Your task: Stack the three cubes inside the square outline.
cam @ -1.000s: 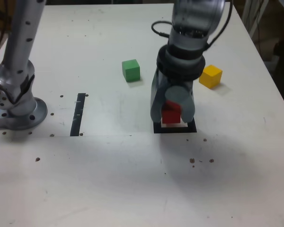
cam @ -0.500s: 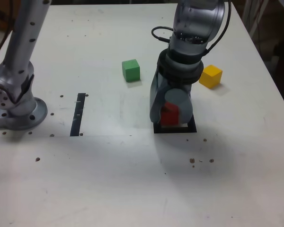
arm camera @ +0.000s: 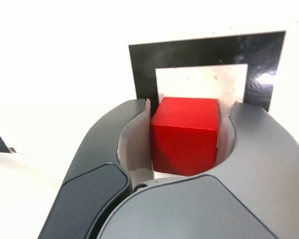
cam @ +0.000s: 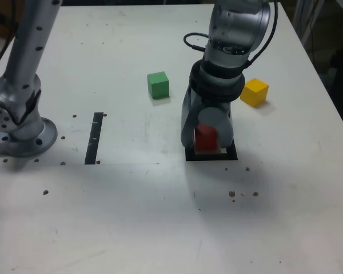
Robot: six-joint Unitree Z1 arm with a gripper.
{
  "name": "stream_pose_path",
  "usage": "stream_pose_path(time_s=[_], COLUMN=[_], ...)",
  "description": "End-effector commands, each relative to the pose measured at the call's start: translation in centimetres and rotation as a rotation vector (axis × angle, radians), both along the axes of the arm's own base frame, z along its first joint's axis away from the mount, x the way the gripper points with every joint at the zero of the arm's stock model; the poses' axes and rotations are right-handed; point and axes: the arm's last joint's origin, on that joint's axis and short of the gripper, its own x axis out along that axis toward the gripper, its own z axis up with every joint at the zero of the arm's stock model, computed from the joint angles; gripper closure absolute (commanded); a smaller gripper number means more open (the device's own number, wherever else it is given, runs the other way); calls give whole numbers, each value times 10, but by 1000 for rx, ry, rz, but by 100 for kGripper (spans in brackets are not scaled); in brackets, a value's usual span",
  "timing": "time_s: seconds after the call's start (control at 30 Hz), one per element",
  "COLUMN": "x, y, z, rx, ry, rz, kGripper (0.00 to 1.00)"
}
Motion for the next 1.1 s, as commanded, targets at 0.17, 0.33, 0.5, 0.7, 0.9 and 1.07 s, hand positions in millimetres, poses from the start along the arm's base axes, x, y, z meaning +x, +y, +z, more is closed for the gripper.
stream_pose_path(time_s=[0.17,0.33,0.5,0.7,0.9,1.07], x=[-14,-19,7,37,54,57], y=[4,9,36,77,107,114], z=[45,85,96,86,72,61], rx=[22,45,64,59,47,76], ry=[-50,-120,-163,-133,-71,-8], rz=[-7,-36,-106,-175,-319,-502], kGripper=[1,0,1,1,1,4])
